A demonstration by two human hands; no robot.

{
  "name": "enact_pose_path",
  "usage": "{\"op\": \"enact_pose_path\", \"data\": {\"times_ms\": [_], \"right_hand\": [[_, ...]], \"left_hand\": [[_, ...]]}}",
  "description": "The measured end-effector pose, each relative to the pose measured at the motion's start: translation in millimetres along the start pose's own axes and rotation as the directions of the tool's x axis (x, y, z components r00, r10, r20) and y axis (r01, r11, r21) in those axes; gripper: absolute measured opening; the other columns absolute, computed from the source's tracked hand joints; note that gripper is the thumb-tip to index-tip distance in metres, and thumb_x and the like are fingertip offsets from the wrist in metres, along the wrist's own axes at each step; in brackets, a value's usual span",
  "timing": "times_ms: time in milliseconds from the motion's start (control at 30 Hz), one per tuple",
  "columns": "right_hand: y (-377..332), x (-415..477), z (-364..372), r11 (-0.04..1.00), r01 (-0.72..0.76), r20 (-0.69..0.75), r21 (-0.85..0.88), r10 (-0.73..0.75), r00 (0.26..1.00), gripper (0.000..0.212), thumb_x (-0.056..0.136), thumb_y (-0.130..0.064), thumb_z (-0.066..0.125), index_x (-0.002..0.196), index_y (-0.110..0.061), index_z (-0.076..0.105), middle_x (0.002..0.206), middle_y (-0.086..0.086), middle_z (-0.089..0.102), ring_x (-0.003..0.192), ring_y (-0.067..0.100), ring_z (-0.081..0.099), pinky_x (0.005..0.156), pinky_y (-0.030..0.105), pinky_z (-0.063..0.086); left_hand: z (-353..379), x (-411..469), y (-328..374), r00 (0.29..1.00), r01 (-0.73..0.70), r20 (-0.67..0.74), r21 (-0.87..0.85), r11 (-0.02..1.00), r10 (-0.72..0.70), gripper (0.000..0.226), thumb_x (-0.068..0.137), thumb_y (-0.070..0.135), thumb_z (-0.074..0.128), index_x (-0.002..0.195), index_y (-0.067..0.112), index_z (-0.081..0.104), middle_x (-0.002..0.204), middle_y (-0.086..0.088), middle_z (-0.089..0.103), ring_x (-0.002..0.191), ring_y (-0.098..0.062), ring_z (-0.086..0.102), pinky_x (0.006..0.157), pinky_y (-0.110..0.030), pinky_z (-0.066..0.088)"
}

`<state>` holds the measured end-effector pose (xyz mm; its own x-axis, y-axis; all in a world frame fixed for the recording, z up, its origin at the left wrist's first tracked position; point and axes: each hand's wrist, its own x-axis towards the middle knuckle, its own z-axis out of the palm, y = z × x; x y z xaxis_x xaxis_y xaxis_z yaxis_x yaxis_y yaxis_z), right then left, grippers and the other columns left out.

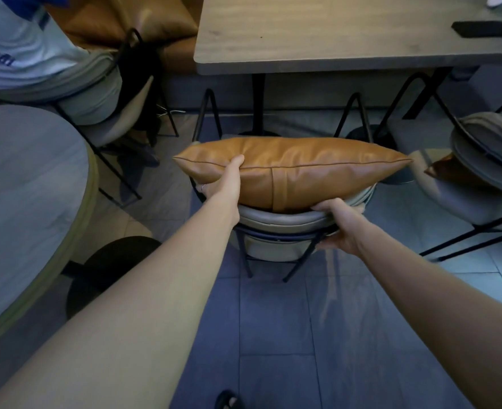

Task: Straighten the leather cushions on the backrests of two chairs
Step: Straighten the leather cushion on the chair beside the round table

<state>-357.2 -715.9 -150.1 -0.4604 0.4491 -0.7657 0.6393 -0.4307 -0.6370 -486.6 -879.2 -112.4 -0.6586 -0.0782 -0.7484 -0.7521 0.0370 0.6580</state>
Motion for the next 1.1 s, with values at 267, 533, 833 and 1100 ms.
{"op": "enact_pose_path", "data": {"times_ms": [267, 533, 833, 1100], "right_hand": [[-17, 16, -10, 0.999, 0.024, 0.048, -0.040, -0.023, 0.999, 0.027, 0.091, -0.019, 0.061, 0.116, -0.006, 0.059, 0.102, 0.015, 0.065, 0.086, 0.026, 0.066, 0.076, 0.044, 0.060], [-41, 37, -13, 0.997, 0.070, -0.031, -0.015, -0.070, 0.997, 0.023, 0.093, -0.013, 0.063, 0.107, -0.009, 0.046, 0.097, 0.014, 0.056, 0.083, 0.025, 0.063, 0.091, 0.052, 0.059], [-42, 74, -23, 0.995, 0.103, -0.020, 0.005, -0.103, 0.994, 0.122, 0.040, -0.029, 0.078, 0.154, -0.019, 0.034, 0.136, 0.020, 0.057, 0.101, 0.034, 0.069, 0.056, 0.046, 0.062], [-25, 80, -17, 0.991, 0.128, -0.066, 0.044, -0.125, 0.990, 0.125, 0.041, -0.032, 0.078, 0.157, -0.021, 0.032, 0.136, 0.018, 0.057, 0.103, 0.035, 0.068, 0.059, 0.046, 0.062]], "left_hand": [[11, 3, 0, 0.995, -0.097, -0.009, -0.059, 0.994, 0.097, 0.126, 0.063, 0.062, 0.083, 0.162, 0.022, 0.016, 0.153, -0.009, 0.043, 0.131, -0.032, 0.049, 0.106, -0.048, 0.043], [30, 16, 9, 0.988, -0.154, 0.007, -0.105, 0.983, 0.155, 0.114, 0.067, 0.058, 0.083, 0.157, 0.017, 0.027, 0.143, -0.009, 0.053, 0.120, -0.030, 0.057, 0.091, -0.040, 0.047], [42, 29, 16, 0.983, -0.180, -0.046, -0.084, 0.980, 0.177, 0.108, 0.070, 0.054, 0.081, 0.156, 0.015, 0.027, 0.148, -0.015, 0.048, 0.126, -0.035, 0.054, 0.107, -0.050, 0.046], [21, 30, 12, 0.983, -0.183, 0.012, -0.036, 0.983, 0.183, 0.107, 0.074, 0.055, 0.081, 0.156, 0.012, 0.027, 0.149, -0.013, 0.049, 0.129, -0.035, 0.053, 0.108, -0.050, 0.045]]}}
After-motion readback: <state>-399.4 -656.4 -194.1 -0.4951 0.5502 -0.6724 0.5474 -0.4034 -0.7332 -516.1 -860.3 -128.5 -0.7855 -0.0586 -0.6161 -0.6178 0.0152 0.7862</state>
